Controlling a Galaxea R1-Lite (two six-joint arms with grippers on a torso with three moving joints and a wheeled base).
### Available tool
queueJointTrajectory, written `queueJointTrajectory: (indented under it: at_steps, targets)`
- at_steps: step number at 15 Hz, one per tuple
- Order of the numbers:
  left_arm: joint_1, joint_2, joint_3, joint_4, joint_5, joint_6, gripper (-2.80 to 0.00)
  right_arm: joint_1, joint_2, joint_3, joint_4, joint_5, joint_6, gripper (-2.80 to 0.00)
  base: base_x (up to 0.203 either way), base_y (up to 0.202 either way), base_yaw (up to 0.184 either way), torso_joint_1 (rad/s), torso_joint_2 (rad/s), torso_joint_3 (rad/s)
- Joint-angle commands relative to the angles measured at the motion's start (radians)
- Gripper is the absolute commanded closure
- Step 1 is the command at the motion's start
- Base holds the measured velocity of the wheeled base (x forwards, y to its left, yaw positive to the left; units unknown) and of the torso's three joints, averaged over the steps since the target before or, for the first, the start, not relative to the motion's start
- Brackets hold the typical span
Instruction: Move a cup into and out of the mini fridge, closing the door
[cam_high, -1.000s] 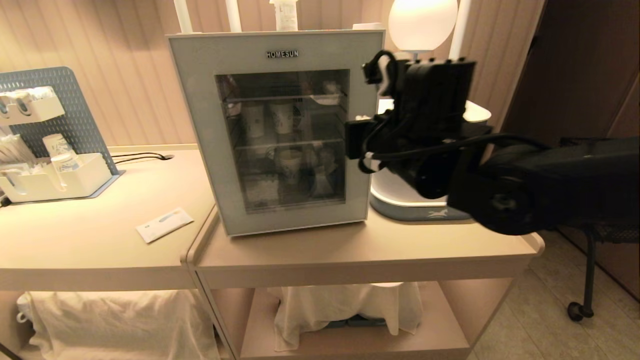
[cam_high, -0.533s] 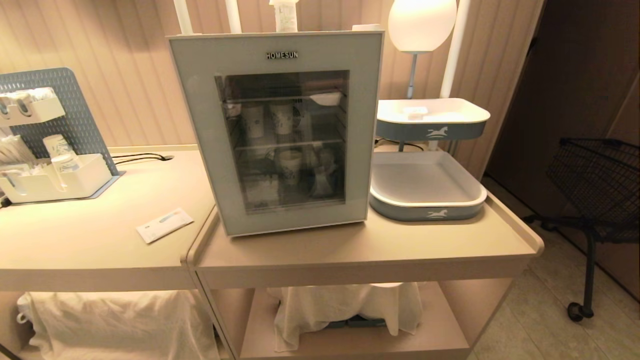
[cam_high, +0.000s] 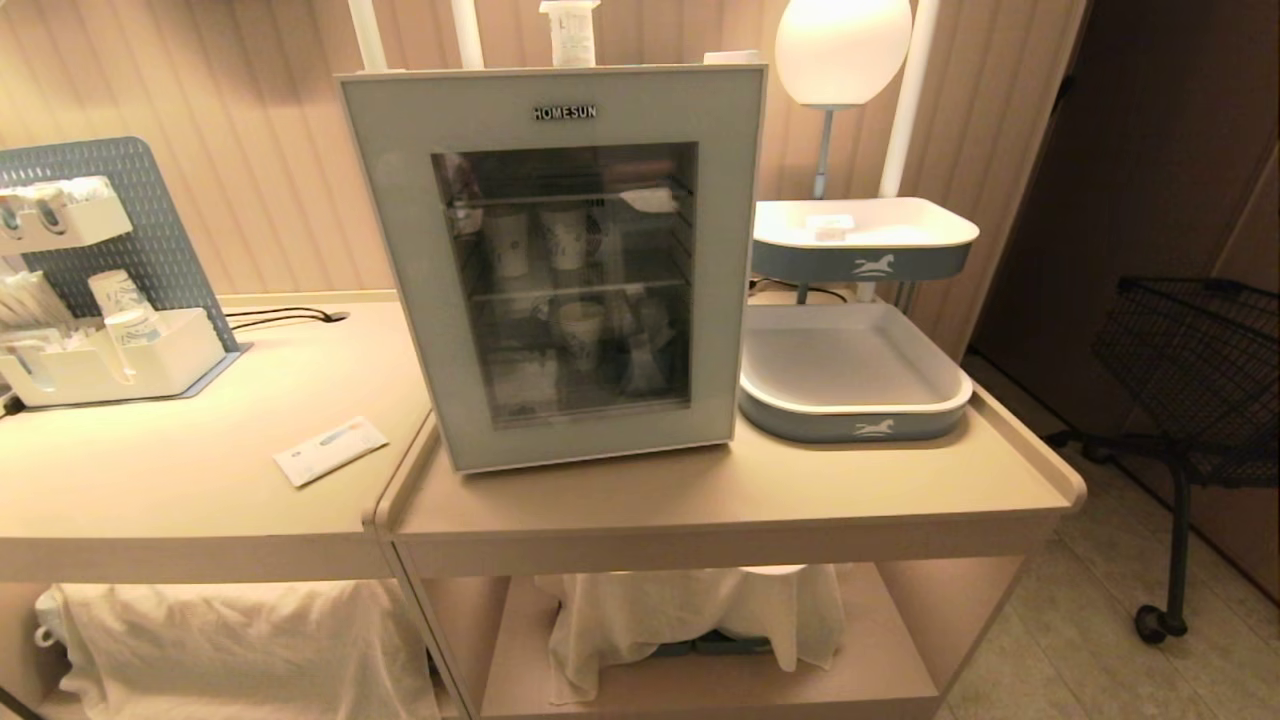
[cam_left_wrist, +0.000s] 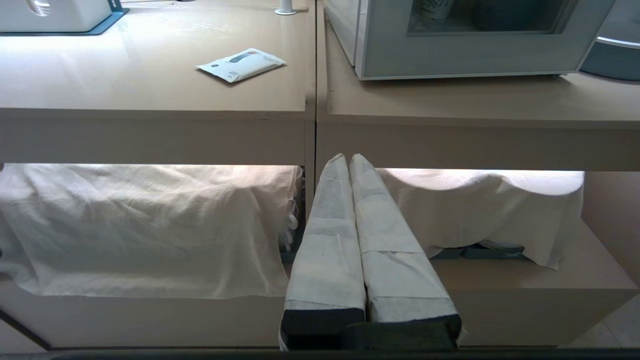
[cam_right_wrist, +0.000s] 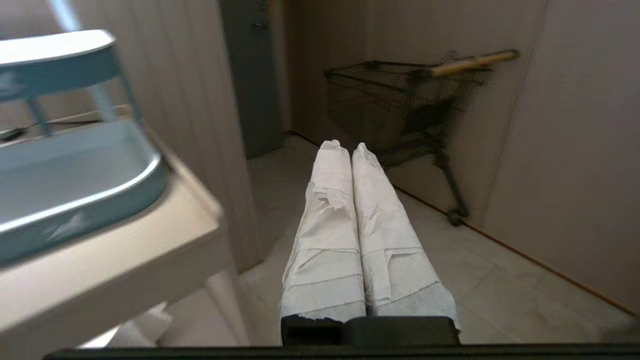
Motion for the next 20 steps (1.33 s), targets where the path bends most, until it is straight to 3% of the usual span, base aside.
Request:
queueJointTrajectory:
  at_steps: [1, 4, 5, 6, 20]
  targets:
    - [0.000, 0.002, 0.000, -0.001, 0.000, -0.001, 0.00, -0.028, -0.273, 0.193, 0.004, 0.188, 0.014, 0.00, 0.000, 0.000, 0.000, 0.000, 0.00, 0.000]
    - [0.000, 0.002, 0.000, -0.001, 0.000, -0.001, 0.00, -0.040, -0.283, 0.281, 0.068, 0.603, 0.101, 0.00, 0.000, 0.000, 0.000, 0.000, 0.00, 0.000]
    - [0.000, 0.002, 0.000, -0.001, 0.000, -0.001, 0.00, -0.042, -0.282, 0.279, 0.166, 0.671, 0.099, 0.00, 0.000, 0.000, 0.000, 0.000, 0.00, 0.000]
    - [0.000, 0.002, 0.000, -0.001, 0.000, -0.001, 0.00, -0.043, -0.282, 0.277, 0.233, 0.678, 0.091, 0.00, 0.000, 0.000, 0.000, 0.000, 0.00, 0.000]
    - [0.000, 0.002, 0.000, -0.001, 0.000, 0.001, 0.00, -0.044, -0.278, 0.276, 0.211, 0.682, 0.111, 0.00, 0.000, 0.000, 0.000, 0.000, 0.00, 0.000]
